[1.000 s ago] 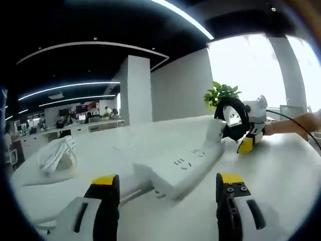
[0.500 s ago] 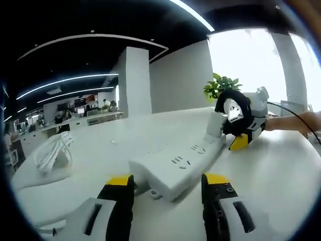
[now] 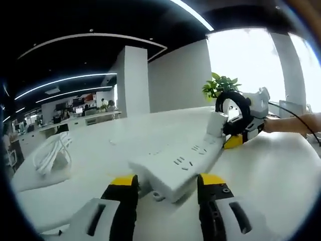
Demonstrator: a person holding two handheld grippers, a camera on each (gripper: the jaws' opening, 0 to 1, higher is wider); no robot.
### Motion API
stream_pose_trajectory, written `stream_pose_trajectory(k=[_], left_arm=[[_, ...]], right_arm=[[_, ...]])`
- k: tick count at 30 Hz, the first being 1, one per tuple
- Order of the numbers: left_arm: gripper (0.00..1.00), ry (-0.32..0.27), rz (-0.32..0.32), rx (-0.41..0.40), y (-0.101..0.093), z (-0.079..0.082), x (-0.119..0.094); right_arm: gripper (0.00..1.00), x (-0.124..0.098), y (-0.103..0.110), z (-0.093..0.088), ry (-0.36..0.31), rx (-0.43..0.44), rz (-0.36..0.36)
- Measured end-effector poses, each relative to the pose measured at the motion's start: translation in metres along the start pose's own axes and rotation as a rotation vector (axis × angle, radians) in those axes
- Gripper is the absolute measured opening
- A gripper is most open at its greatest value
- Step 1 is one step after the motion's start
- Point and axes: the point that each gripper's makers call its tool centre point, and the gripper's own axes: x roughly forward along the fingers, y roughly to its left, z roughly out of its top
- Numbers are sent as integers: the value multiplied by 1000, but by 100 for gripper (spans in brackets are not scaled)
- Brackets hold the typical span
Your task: Straighten the power strip on the desk, plug the charger into it
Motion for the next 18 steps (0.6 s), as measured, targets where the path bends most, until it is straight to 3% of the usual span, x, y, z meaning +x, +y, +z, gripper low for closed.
stream_pose_trajectory(k=[1, 3, 6, 12, 18], left_arm=[[45, -3, -59, 2, -13, 1, 1], [45, 9, -5, -13, -6, 0, 3], [45, 15, -11, -18, 2, -1, 5], [45, 5, -26, -32, -7, -2, 0], [45, 8, -33, -37, 3, 0, 5]], right_arm=[[30, 0, 0, 0, 3, -2, -3], [30, 0, -2, 0, 5, -2, -6], [29, -1, -2, 0, 4, -2, -9], [29, -1, -2, 0, 8, -14, -18], [29, -1, -3, 0, 12, -14, -25]])
